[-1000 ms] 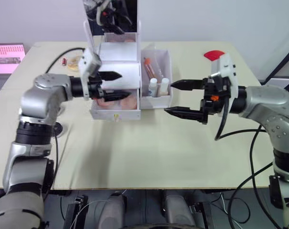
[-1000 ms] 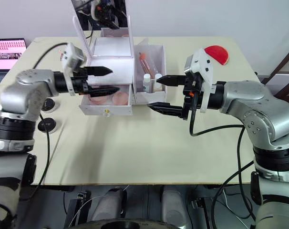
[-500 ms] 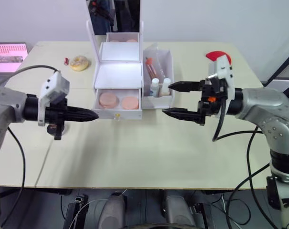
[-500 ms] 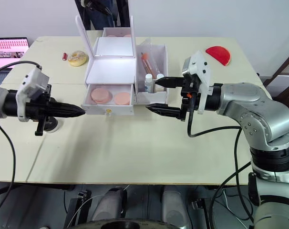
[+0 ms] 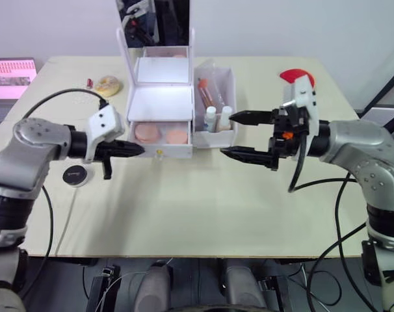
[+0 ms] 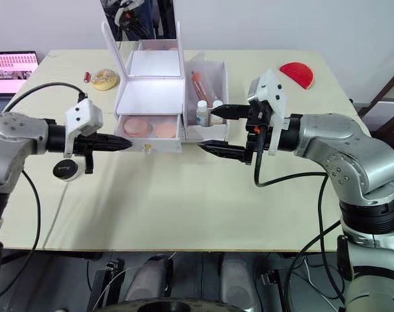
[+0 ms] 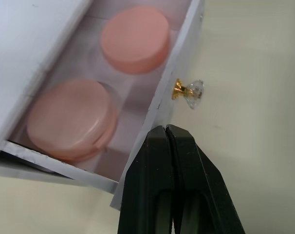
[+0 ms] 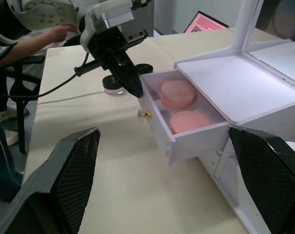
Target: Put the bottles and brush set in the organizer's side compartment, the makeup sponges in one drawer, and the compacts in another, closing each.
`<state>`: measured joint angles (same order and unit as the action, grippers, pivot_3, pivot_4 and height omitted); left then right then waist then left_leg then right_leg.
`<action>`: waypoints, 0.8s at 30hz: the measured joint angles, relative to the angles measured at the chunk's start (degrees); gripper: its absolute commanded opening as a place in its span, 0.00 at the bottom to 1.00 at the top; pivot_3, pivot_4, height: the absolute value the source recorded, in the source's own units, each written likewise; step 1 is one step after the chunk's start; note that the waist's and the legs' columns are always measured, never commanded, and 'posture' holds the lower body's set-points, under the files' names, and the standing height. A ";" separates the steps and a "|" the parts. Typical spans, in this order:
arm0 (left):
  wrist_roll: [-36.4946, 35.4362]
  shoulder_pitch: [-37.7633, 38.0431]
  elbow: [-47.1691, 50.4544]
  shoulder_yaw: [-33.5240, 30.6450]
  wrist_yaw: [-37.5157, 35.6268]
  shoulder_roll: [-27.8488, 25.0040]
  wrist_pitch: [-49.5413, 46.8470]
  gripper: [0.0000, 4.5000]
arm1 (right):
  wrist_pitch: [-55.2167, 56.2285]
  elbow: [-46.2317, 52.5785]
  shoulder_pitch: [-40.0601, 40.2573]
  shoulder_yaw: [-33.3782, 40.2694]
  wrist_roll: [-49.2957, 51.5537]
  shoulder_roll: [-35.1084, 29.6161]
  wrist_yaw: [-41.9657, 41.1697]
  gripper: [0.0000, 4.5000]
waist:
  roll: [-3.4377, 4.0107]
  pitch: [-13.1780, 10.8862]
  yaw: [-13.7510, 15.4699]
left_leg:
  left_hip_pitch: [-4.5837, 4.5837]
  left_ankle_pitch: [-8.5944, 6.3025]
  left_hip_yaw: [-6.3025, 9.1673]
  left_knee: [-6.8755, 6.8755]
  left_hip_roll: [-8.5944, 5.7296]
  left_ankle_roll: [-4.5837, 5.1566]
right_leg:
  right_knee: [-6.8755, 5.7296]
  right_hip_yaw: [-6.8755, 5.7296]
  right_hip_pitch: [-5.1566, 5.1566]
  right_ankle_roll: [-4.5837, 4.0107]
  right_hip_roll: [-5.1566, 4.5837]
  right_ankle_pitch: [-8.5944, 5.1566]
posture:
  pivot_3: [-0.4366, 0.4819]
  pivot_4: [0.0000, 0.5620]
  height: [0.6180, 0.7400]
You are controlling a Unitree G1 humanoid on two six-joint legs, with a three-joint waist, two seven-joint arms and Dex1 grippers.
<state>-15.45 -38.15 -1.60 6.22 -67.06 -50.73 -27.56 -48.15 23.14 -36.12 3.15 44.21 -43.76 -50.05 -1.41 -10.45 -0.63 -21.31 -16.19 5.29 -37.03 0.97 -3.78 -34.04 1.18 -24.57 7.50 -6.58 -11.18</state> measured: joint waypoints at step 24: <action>7.80 -9.08 -17.22 1.58 6.33 10.86 7.70 0.01 | -1.21 2.42 0.91 0.46 3.30 -0.16 2.45 1.00 | -0.01 0.01 0.02 | 0.02 0.00 0.02 -0.08 0.00 0.01 | -0.03 0.00 0.06 0.07 0.00 0.08 | 0.48 0.27 1.00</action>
<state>-7.65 -47.22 -18.82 7.80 -60.73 -39.86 -19.87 -49.36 25.56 -35.21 3.61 47.51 -43.91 -47.60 -1.42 -10.45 -0.61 -21.29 -16.19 5.31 -37.10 0.97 -3.77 -34.07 1.18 -24.51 7.58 -6.58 -11.10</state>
